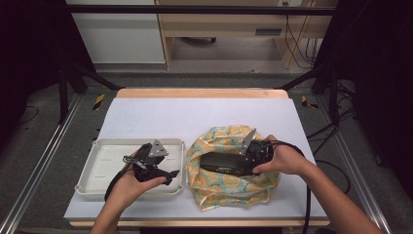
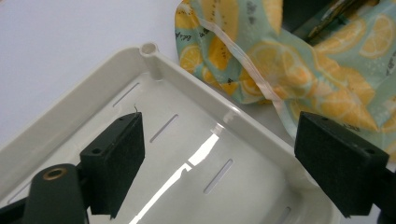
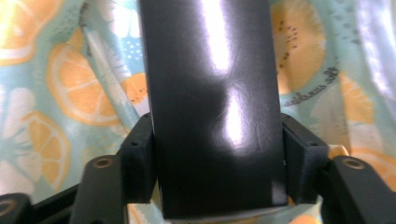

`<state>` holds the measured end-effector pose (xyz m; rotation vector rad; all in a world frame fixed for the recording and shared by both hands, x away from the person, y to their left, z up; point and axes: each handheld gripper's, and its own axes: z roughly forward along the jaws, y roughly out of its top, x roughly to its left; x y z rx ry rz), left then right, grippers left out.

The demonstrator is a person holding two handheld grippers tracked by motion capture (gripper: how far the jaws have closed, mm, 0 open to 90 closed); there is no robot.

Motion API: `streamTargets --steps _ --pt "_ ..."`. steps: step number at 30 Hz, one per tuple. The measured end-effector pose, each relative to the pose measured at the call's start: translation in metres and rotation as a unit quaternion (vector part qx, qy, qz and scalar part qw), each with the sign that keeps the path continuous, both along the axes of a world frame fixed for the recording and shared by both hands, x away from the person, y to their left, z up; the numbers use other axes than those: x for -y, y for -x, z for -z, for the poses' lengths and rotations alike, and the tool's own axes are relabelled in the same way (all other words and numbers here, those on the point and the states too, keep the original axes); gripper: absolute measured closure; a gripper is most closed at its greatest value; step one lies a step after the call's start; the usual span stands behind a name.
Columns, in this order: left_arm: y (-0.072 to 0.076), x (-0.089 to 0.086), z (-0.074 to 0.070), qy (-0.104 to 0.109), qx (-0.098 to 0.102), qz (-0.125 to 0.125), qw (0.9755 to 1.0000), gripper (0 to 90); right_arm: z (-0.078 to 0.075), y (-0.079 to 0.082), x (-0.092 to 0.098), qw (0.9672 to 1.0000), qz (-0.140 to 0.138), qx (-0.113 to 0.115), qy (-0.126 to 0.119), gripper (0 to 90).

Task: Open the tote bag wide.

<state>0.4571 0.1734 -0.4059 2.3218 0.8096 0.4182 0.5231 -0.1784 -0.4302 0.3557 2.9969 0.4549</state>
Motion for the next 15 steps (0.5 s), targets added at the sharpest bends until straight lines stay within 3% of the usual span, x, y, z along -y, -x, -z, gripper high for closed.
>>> streamTargets --steps 15 --pt "-0.001 -0.002 0.003 -0.003 -0.006 -0.006 1.0 16.1 -0.018 0.014 0.007 0.9983 -0.034 0.046 -0.005 43.2"
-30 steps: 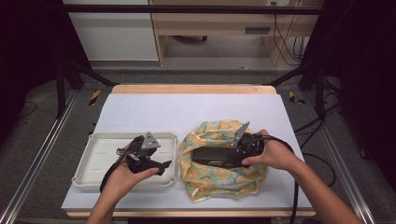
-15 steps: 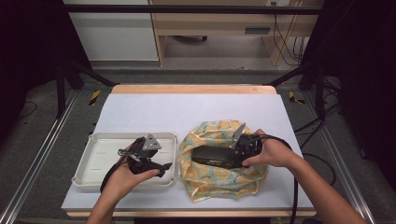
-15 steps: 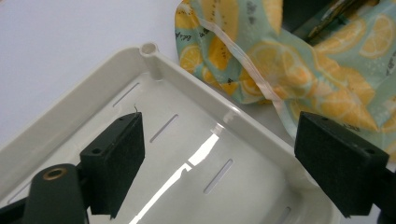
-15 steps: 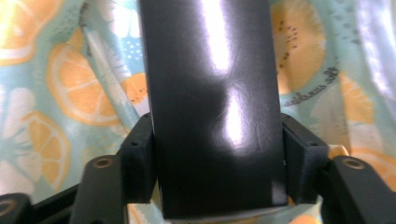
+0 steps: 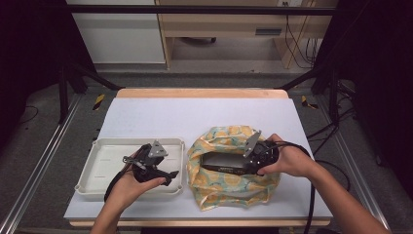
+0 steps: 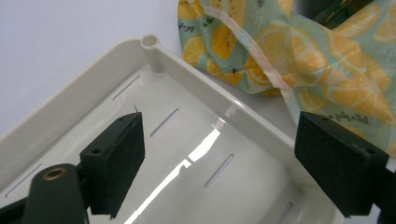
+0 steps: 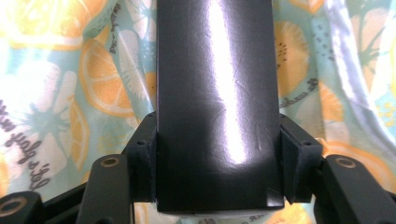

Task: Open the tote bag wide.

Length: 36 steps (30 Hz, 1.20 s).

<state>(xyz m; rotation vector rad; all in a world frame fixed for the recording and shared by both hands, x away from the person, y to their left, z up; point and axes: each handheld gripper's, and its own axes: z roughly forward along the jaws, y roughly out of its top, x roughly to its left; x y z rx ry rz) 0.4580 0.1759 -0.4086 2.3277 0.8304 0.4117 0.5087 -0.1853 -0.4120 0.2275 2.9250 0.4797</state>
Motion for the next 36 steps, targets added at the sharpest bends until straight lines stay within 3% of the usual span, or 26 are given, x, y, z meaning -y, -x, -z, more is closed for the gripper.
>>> streamTargets --steps 5,13,25,36 --pt "-0.001 -0.002 0.0 0.003 0.0 -0.002 1.0 16.1 -0.009 0.005 0.002 0.9997 -0.016 0.018 -0.006 43.3" --pt "-0.003 -0.007 -0.001 0.003 -0.001 -0.008 1.0 16.1 -0.019 0.01 0.002 0.9988 -0.043 0.019 0.011 43.3" --pt "-0.005 -0.005 -0.005 0.001 0.002 0.001 1.0 15.2 -0.034 0.023 0.026 0.9988 -0.035 0.025 -0.025 43.3" --pt "-0.016 0.009 -0.018 -0.002 0.0 0.037 0.9993 12.2 -0.048 0.032 0.041 0.997 -0.019 0.026 -0.071 43.3"
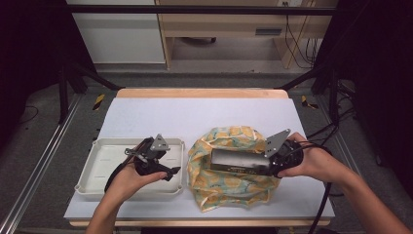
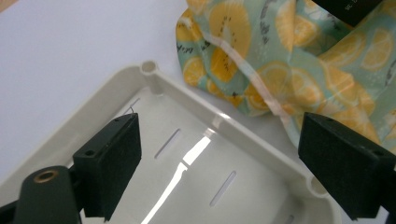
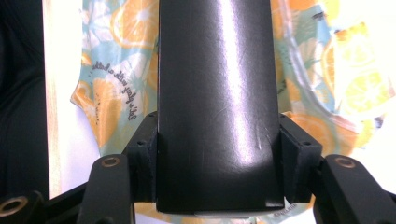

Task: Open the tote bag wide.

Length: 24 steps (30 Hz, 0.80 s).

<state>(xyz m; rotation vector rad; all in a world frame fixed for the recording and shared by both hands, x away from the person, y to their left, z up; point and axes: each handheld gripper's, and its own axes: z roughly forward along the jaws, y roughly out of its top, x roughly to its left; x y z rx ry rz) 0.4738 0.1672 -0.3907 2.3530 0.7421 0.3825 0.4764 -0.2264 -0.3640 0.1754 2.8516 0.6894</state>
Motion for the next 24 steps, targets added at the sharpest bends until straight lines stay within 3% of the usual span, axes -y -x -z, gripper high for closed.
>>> streamTargets --steps 5,8,11,12,14,18,20,24 --pt "-0.008 0.004 -0.016 -0.016 -0.023 0.043 0.9987 11.2 -0.011 0.0 0.0 0.9998 0.004 0.017 -0.003 43.3" --pt "-0.009 0.007 -0.026 -0.045 -0.029 0.066 0.9964 9.4 -0.017 0.0 -0.001 0.9995 0.006 0.029 -0.008 43.3" --pt "-0.012 0.005 -0.035 -0.044 -0.041 0.086 0.9945 9.5 -0.019 -0.001 -0.002 0.9991 0.014 0.04 -0.011 43.3" --pt "-0.012 0.005 -0.035 -0.044 -0.041 0.086 0.9945 9.5 -0.019 -0.001 -0.002 0.9991 0.014 0.04 -0.011 43.3" --pt "-0.017 0.001 -0.04 -0.065 -0.039 0.082 0.9937 9.6 -0.019 -0.001 -0.003 0.999 0.019 0.039 -0.011 43.3" --pt "-0.023 -0.006 -0.043 -0.076 -0.044 0.084 0.9927 10.9 -0.019 -0.004 -0.005 0.9992 0.016 0.034 -0.012 43.3" --pt "-0.024 -0.008 -0.043 -0.089 -0.04 0.089 0.9913 17.1 -0.019 -0.006 -0.005 0.9992 0.021 0.032 -0.011 43.3" --pt "-0.022 -0.01 -0.049 -0.105 -0.031 0.101 0.9887 15.4 -0.02 -0.01 -0.007 0.9993 0.023 0.029 -0.007 43.3"
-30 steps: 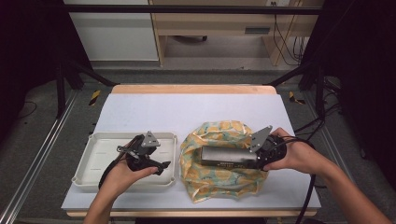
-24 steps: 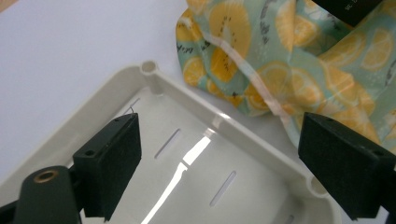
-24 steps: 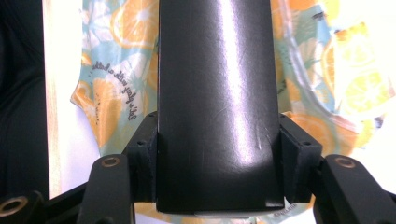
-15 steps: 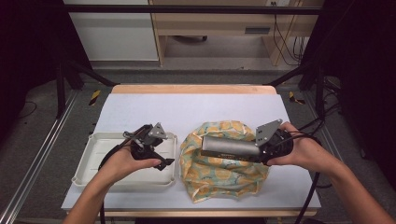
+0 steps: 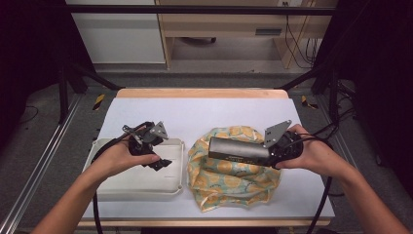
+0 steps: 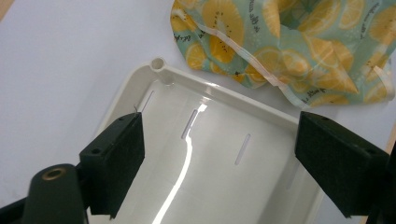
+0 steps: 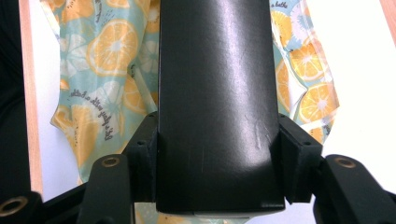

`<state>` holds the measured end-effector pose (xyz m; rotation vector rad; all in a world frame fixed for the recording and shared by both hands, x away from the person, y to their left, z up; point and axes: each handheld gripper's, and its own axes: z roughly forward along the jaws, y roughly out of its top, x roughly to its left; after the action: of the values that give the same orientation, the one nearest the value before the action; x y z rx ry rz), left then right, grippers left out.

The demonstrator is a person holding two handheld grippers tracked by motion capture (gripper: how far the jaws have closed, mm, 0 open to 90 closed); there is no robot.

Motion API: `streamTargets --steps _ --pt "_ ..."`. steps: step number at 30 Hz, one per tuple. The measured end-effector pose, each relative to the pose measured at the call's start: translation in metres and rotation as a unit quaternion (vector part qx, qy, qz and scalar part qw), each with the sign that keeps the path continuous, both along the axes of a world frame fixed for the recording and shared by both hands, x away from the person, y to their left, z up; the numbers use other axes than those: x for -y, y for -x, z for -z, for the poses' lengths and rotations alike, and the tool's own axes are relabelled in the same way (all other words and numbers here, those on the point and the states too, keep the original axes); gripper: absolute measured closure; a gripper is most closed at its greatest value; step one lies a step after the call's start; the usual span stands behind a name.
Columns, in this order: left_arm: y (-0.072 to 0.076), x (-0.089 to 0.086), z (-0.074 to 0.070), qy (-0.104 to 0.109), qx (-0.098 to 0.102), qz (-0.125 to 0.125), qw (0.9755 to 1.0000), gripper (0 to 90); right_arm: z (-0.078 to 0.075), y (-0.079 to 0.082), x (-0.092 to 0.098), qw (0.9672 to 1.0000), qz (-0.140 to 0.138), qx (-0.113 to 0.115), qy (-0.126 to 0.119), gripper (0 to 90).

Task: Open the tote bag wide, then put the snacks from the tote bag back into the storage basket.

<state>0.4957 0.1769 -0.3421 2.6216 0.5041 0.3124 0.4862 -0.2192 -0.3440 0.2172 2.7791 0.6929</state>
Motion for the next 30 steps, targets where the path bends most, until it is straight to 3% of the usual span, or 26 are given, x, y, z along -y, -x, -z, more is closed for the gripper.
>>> streamTargets --steps 4,8,16,20,24,30 --pt "0.003 0.002 -0.008 -0.001 0.006 0.016 0.9999 12.8 -0.001 -0.001 -0.003 1.0 -0.001 -0.002 0.004 43.3" --pt "0.007 0.007 -0.016 -0.016 0.016 0.032 0.9992 11.0 0.0 -0.002 -0.011 0.9999 -0.009 -0.007 0.011 43.3" --pt "0.012 0.022 -0.024 -0.038 0.023 0.062 0.997 9.9 -0.001 -0.001 -0.021 0.9995 -0.01 -0.015 0.024 43.4" --pt "0.015 0.03 -0.029 -0.054 0.028 0.082 0.9948 9.2 -0.002 -0.001 -0.026 0.9995 -0.014 -0.014 0.023 43.4" --pt "0.018 0.036 -0.033 -0.055 0.033 0.088 0.994 8.8 -0.004 0.0 -0.031 0.9995 -0.018 -0.013 0.023 43.4" --pt "0.022 0.044 -0.036 -0.073 0.035 0.099 0.9918 8.1 -0.004 0.002 -0.041 0.9992 -0.027 -0.018 0.026 43.4"
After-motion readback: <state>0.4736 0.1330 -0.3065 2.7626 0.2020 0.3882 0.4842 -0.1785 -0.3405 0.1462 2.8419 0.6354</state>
